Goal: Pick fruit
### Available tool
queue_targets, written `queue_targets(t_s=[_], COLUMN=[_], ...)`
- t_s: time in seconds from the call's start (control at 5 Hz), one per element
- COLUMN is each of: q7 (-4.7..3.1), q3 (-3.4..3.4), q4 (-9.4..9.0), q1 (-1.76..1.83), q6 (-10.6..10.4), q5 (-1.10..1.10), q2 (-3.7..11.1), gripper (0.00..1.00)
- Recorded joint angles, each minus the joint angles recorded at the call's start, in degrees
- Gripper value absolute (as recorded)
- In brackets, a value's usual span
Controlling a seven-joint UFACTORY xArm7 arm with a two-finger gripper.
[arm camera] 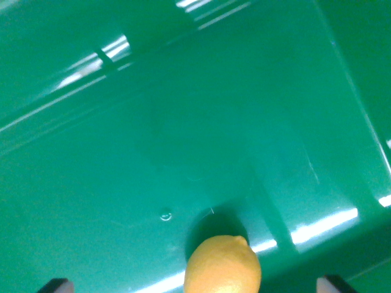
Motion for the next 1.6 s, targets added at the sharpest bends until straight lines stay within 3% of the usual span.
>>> queue_targets(t_s=[0.2,0.4,0.6,0.8,1.0,1.2,1.4,1.6], q7=[0.0,1.68,1.68,3.22,3.22,4.67,4.67,6.11], q3=[0.0,0.02,0.02,0.04,0.04,0.06,0.06,0.08], q4=[0.0,-2.54,-2.54,-4.88,-4.88,-7.06,-7.06,-9.25], q1=[0.0,-0.17,-0.17,-0.33,-0.33,-0.48,-0.48,-0.63], q6=[0.0,-2.5,-2.5,-4.8,-4.8,-7.0,-7.0,-9.2], q5=[0.0,0.08,0.08,0.14,0.14,0.21,0.21,0.27], q2=[0.0,0.73,0.73,1.39,1.39,2.01,2.01,2.64], gripper=[0.0,0.0,0.0,0.0,0.0,0.0,0.0,0.0])
